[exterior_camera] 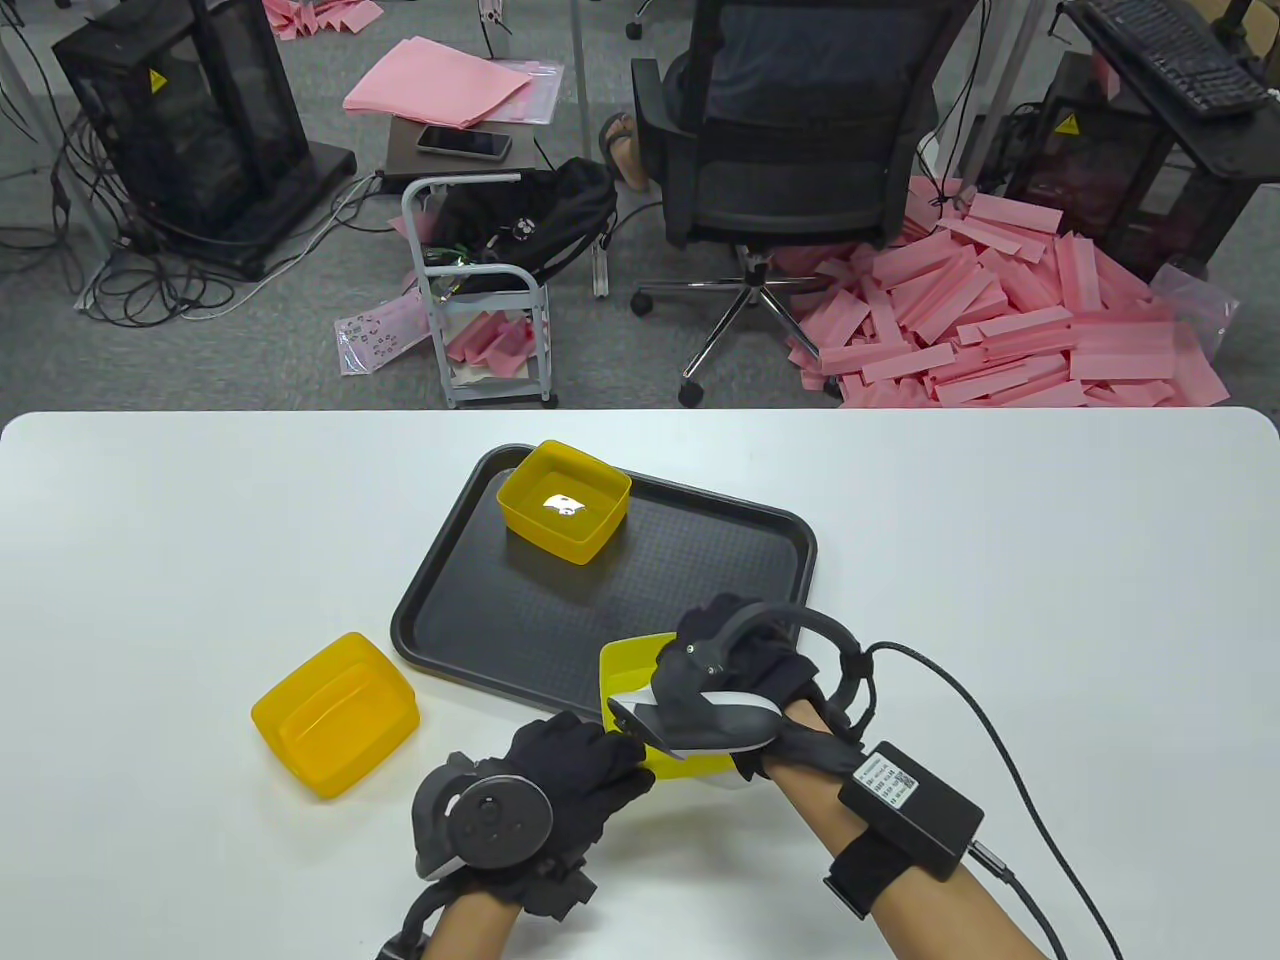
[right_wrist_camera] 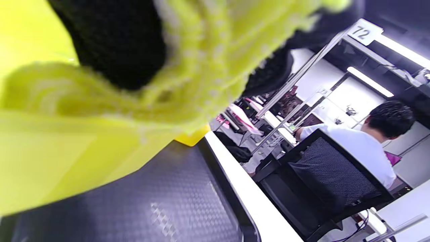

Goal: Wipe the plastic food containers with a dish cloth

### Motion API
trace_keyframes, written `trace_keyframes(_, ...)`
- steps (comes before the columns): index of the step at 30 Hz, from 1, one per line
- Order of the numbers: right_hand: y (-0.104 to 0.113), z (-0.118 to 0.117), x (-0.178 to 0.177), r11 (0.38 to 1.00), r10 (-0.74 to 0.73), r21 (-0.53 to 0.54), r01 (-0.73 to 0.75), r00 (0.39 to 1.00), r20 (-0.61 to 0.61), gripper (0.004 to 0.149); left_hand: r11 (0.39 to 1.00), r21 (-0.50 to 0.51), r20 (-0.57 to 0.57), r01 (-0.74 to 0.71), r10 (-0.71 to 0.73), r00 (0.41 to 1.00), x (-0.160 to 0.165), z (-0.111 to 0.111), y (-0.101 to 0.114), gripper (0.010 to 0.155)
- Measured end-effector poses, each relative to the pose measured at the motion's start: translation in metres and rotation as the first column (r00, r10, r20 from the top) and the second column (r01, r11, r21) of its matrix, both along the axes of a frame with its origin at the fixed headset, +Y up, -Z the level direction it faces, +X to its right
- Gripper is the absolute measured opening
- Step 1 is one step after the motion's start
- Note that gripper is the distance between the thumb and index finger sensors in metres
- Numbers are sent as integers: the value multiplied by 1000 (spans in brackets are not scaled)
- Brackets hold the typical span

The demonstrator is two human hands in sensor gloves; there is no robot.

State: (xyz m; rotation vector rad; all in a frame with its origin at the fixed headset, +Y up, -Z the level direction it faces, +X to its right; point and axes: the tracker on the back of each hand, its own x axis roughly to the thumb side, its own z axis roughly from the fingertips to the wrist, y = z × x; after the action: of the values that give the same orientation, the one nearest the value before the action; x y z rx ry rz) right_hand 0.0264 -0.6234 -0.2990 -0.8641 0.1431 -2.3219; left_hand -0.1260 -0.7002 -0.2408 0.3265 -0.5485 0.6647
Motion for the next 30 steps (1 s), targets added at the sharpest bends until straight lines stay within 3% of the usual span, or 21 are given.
trace_keyframes(3,-3,5,-2,997,68,-31,-68,998,12,41,1000,10,-5,16,-16,1000,3,1,-1,37)
trace_keyframes(9,0,4,-2,968,127,-226,-106,989,79,41,999,45,-35,-1,2,999,6,5,0,37)
trace_keyframes(14,5,-5,4,904,93,-428,10,971,219,42,999,21,-12,-33,34,999,7,6,0,37)
trace_keyframes(20,4,-4,5,810,43,-565,155,946,322,45,999,17,7,-51,51,999,9,8,0,37)
trace_keyframes(25,2,-12,6,696,-107,-620,363,906,410,47,997,17,22,-79,79,997,13,10,-1,38)
trace_keyframes(30,1,-16,7,690,-195,-581,432,884,426,48,997,-14,18,-79,79,997,12,8,-3,40)
